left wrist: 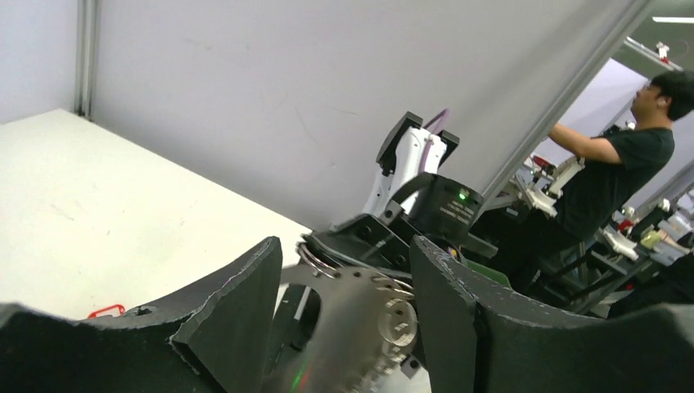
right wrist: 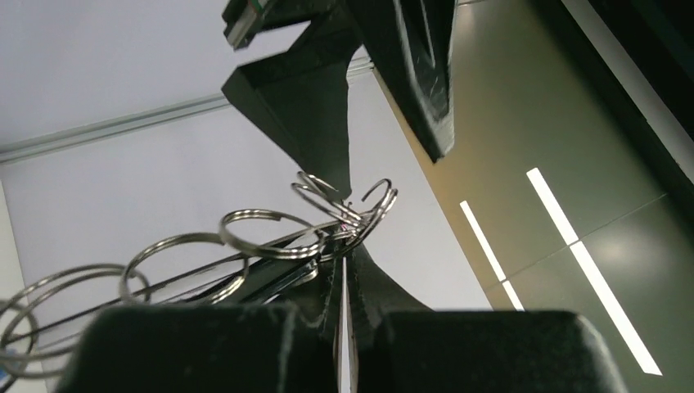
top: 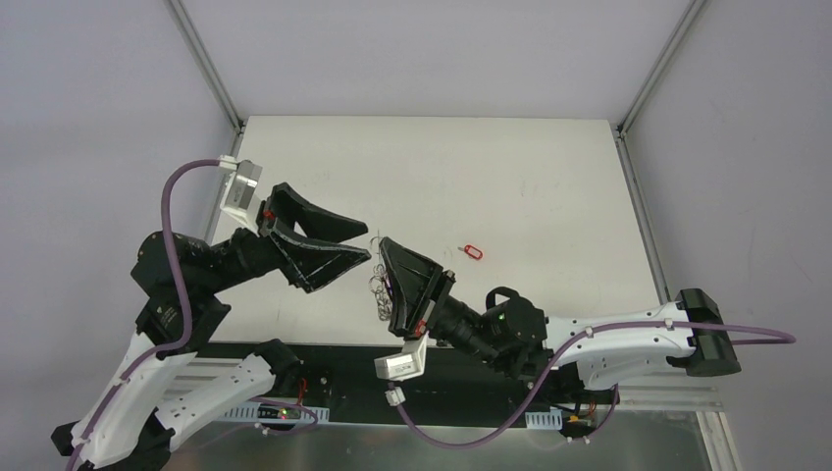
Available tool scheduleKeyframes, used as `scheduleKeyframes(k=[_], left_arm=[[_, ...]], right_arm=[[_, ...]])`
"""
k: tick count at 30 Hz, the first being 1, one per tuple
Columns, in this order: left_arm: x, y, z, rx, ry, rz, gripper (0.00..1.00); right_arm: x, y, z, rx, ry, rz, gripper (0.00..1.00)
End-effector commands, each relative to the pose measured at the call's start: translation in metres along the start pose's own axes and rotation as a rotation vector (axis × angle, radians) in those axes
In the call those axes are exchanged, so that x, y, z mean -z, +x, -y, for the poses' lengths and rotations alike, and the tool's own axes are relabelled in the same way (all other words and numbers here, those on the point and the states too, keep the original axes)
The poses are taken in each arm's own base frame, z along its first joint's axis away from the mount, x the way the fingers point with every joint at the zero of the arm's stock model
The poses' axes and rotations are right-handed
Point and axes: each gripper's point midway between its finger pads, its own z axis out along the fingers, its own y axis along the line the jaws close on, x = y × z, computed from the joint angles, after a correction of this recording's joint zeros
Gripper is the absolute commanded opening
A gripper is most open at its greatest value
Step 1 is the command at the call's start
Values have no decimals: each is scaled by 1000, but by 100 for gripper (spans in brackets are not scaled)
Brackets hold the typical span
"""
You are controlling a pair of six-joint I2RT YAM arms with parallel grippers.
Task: Put the keys on the keyring
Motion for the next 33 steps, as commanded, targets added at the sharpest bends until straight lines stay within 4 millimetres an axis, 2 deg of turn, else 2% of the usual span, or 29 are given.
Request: scheduleKeyframes(k=[1, 5, 13, 21, 33], left_arm=[[-12, -21, -2, 55, -20, 78, 58], [-18, -17, -6, 94, -18, 55, 58], [-18, -16, -1, 112, -6, 31, 57], [-17, -15, 7, 144, 16, 5, 46], [-3, -9, -3, 191, -100, -14, 45]], right_arm=[[-1, -2, 63, 249, 151, -10, 0], [-2, -6, 66, 259, 159, -1, 0], [-1, -2, 68, 273, 147, -14, 0], [2, 4, 69, 274, 129, -38, 0], [2, 5, 78, 291, 136, -38, 0]])
